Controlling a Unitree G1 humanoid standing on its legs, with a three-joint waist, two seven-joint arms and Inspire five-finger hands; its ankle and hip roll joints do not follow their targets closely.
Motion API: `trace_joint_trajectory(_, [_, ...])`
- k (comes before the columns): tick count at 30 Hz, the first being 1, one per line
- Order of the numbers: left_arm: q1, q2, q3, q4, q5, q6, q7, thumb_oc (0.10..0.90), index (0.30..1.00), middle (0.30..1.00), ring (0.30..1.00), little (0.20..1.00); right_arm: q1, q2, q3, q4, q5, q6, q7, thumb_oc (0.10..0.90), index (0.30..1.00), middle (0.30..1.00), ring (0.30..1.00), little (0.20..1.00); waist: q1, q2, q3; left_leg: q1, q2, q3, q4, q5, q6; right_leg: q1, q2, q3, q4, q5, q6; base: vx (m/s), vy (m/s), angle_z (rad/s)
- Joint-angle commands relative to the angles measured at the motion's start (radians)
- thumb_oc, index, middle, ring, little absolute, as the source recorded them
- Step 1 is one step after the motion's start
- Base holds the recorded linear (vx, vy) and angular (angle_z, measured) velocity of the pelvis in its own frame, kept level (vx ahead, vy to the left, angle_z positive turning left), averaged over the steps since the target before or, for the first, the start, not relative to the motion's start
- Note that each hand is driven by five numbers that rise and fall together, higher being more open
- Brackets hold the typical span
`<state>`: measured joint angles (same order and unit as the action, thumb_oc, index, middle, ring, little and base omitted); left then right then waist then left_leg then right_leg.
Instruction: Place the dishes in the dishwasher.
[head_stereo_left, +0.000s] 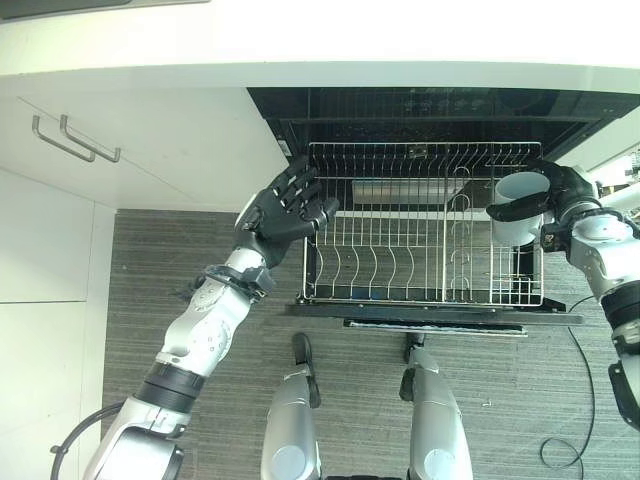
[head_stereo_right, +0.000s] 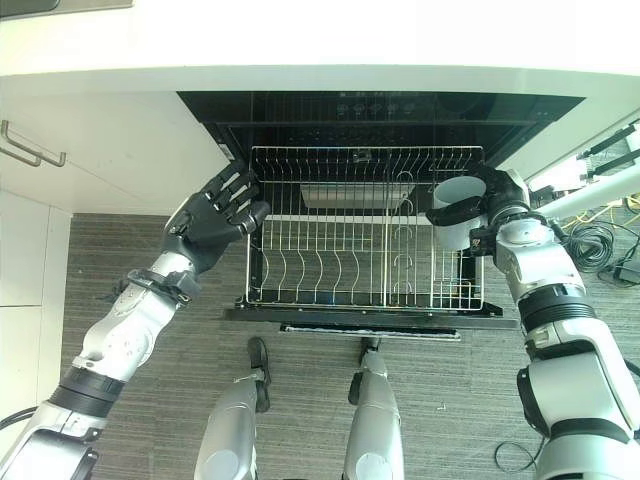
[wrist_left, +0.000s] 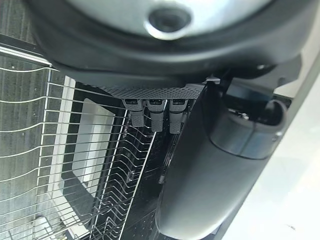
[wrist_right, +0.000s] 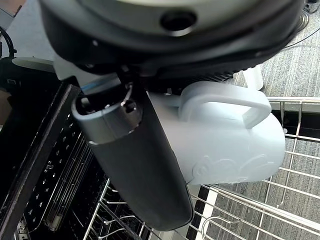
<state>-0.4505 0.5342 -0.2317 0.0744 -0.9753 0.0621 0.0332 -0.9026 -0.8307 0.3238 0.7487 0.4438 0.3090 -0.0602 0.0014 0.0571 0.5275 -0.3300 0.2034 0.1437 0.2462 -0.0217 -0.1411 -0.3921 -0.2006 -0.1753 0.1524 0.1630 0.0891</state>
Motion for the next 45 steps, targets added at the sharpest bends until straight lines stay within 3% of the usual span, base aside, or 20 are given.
trace_joint_trajectory(1, [-0.026,0.034,0.031,-0.147,-0.002,-0.105,-0.02,0.8,0.9,0.9,0.9,0.9,-0.064,-0.088,0.005,-0.075,-0.029,-0.005,-0.001,0.8,0.9,0.9,0.9,0.9,-0.003,-0.011,-0.042,0.016,-0.04,0.01,0.054,-0.161,0.038,-0.017,-0.005,-0.015,0.148,-0.255,0.042,0.0,0.0,0.0])
trace_joint_trajectory(8, [0.0,0.021,0.049,-0.165,0.018,-0.109,-0.01,0.8,0.9,0.9,0.9,0.9,-0.008,-0.101,-0.032,-0.18,-0.14,0.055,-0.03,0.8,0.9,0.9,0.9,0.9,-0.016,-0.02,-0.044,0.019,-0.036,0.016,0.054,-0.162,0.041,-0.018,0.005,-0.004,0.148,-0.255,0.04,0.0,0.0,0.0])
trace_joint_trajectory(11, [0.009,0.022,0.053,-0.177,0.02,-0.108,-0.007,0.8,0.9,0.9,0.9,0.9,0.009,-0.103,-0.045,-0.21,-0.124,0.055,-0.048,0.8,0.9,0.9,0.9,0.9,-0.019,-0.021,-0.043,0.02,-0.034,0.018,0.054,-0.163,0.043,-0.015,0.007,-0.003,0.148,-0.257,0.039,0.0,0.0,0.0])
trace_joint_trajectory(13, [0.012,0.017,0.053,-0.178,0.023,-0.112,-0.002,0.8,0.9,0.9,0.9,0.9,0.032,-0.081,-0.077,-0.242,-0.034,0.077,-0.076,0.8,0.9,0.9,0.9,0.9,-0.021,-0.02,-0.044,0.023,-0.033,0.02,0.054,-0.164,0.042,-0.014,0.009,-0.001,0.148,-0.258,0.038,0.0,0.003,-0.06])
trace_joint_trajectory(14, [0.007,0.016,0.053,-0.176,0.025,-0.111,0.003,0.8,0.9,0.9,0.9,0.9,0.043,-0.064,-0.092,-0.247,-0.078,0.074,-0.115,0.8,0.9,0.9,0.9,0.9,-0.023,-0.02,-0.044,0.024,-0.034,0.022,0.054,-0.166,0.042,-0.013,0.01,0.001,0.148,-0.26,0.038,0.0,0.004,-0.09])
trace_joint_trajectory(16, [0.008,0.013,0.05,-0.17,0.027,-0.117,0.001,0.8,0.9,0.9,0.9,0.9,0.048,-0.06,-0.095,-0.251,0.041,0.052,-0.106,0.8,0.9,0.9,0.9,0.9,-0.025,-0.02,-0.045,0.026,-0.032,0.022,0.054,-0.168,0.042,-0.013,0.011,0.001,0.148,-0.26,0.037,0.0,0.003,-0.05])
trace_joint_trajectory(18, [0.005,0.011,0.044,-0.17,0.027,-0.117,0.01,0.8,0.9,0.9,0.9,0.9,0.057,-0.039,-0.106,-0.253,-0.055,0.06,-0.142,0.8,0.9,0.9,0.9,0.9,-0.026,-0.019,-0.047,0.027,-0.033,0.023,0.054,-0.168,0.041,-0.012,0.013,0.004,0.148,-0.262,0.037,0.0,0.0,0.0])
trace_joint_trajectory(20, [-0.001,0.009,0.04,-0.161,0.026,-0.121,0.014,0.8,0.9,0.9,0.9,0.9,0.054,-0.036,-0.104,-0.26,0.012,0.062,-0.136,0.8,0.9,0.9,0.9,0.9,-0.029,-0.019,-0.05,0.027,-0.031,0.025,0.054,-0.168,0.041,-0.013,0.013,0.004,0.148,-0.261,0.036,0.0,0.0,0.0])
trace_joint_trajectory(22, [-0.002,0.007,0.032,-0.154,0.026,-0.126,0.013,0.8,0.9,0.9,0.9,0.9,0.058,-0.028,-0.096,-0.25,-0.039,0.06,-0.158,0.8,0.9,0.9,0.9,0.9,-0.03,-0.017,-0.053,0.03,-0.031,0.026,0.054,-0.168,0.041,-0.011,0.015,0.006,0.148,-0.261,0.034,0.0,0.0,0.0])
trace_joint_trajectory(24, [-0.007,0.005,0.029,-0.155,0.024,-0.126,0.02,0.8,0.9,0.9,0.9,0.9,0.043,-0.026,-0.092,-0.237,-0.006,0.045,-0.148,0.4,0.3,0.3,0.3,0.3,-0.029,-0.015,-0.054,0.031,-0.031,0.026,0.054,-0.168,0.042,-0.009,0.014,0.005,0.148,-0.263,0.033,0.0,0.0,0.0])
trace_joint_trajectory(28, [-0.002,0.008,0.036,-0.157,0.022,-0.121,0.011,0.8,0.9,0.9,0.9,0.9,0.041,-0.036,-0.089,-0.224,-0.019,0.034,-0.134,0.4,0.3,0.3,0.3,0.3,-0.025,-0.013,-0.054,0.028,-0.034,0.025,0.054,-0.167,0.043,-0.011,0.012,0.001,0.148,-0.261,0.033,0.0,0.0,0.0])
trace_joint_trajectory(29, [0.002,0.013,0.042,-0.167,0.017,-0.113,0.011,0.8,0.9,0.9,0.9,0.9,0.042,-0.042,-0.09,-0.223,-0.013,0.026,-0.137,0.532,0.498,0.498,0.498,0.498,-0.023,-0.013,-0.054,0.028,-0.034,0.025,0.054,-0.168,0.043,-0.01,0.011,-0.002,0.148,-0.263,0.033,0.0,0.0,0.0])
trace_joint_trajectory(30, [0.003,0.014,0.046,-0.169,0.016,-0.11,0.01,0.8,0.9,0.9,0.9,0.9,0.042,-0.043,-0.092,-0.221,-0.012,0.023,-0.129,0.8,0.9,0.9,0.9,0.9,-0.023,-0.012,-0.054,0.028,-0.034,0.025,0.054,-0.168,0.044,-0.009,0.011,-0.003,0.148,-0.263,0.032,0.0,0.0,0.0])
trace_joint_trajectory(38, [0.013,0.011,0.048,-0.174,0.02,-0.112,0.003,0.8,0.9,0.9,0.9,0.9,0.033,-0.062,-0.095,-0.248,-0.105,0.027,-0.159,0.8,0.9,0.9,0.9,0.9,-0.021,-0.014,-0.054,0.023,-0.036,0.023,0.054,-0.168,0.047,-0.013,0.013,-0.004,0.148,-0.262,0.033,0.0,0.0,0.0])
trace_joint_trajectory(40, [0.016,0.009,0.047,-0.174,0.023,-0.117,0.006,0.8,0.9,0.9,0.9,0.9,0.039,-0.057,-0.111,-0.26,-0.065,0.048,-0.209,0.8,0.9,0.9,0.9,0.9,-0.023,-0.015,-0.053,0.022,-0.036,0.023,0.054,-0.169,0.048,-0.014,0.013,-0.002,0.148,-0.262,0.033,0.0,0.0,0.0])
trace_joint_trajectory(42, [0.02,0.004,0.048,-0.175,0.025,-0.12,0.007,0.8,0.9,0.9,0.9,0.9,0.053,-0.032,-0.133,-0.276,0.174,0.045,-0.204,0.8,0.9,0.9,0.9,0.9,-0.023,-0.013,-0.051,0.024,-0.035,0.023,0.054,-0.17,0.048,-0.011,0.012,-0.003,0.148,-0.263,0.032,0.0,0.0,0.0])
trace_joint_trajectory(43, [0.019,0.002,0.044,-0.172,0.024,-0.125,0.01,0.8,0.9,0.9,0.9,0.9,0.066,0.002,-0.147,-0.271,-0.027,0.051,-0.254,0.8,0.9,0.9,0.9,0.9,-0.023,-0.011,-0.051,0.027,-0.036,0.024,0.054,-0.171,0.048,-0.008,0.015,0.0,0.148,-0.264,0.032,0.0,0.0,0.0])
trace_joint_trajectory(45, [0.009,0.002,0.033,-0.16,0.02,-0.136,0.018,0.8,0.9,0.9,0.9,0.9,0.064,0.023,-0.145,-0.289,0.085,0.034,-0.218,0.8,0.9,0.9,0.9,0.9,-0.027,-0.009,-0.05,0.03,-0.035,0.026,0.054,-0.173,0.047,-0.009,0.015,0.002,0.148,-0.263,0.032,0.0,0.016,-0.01])
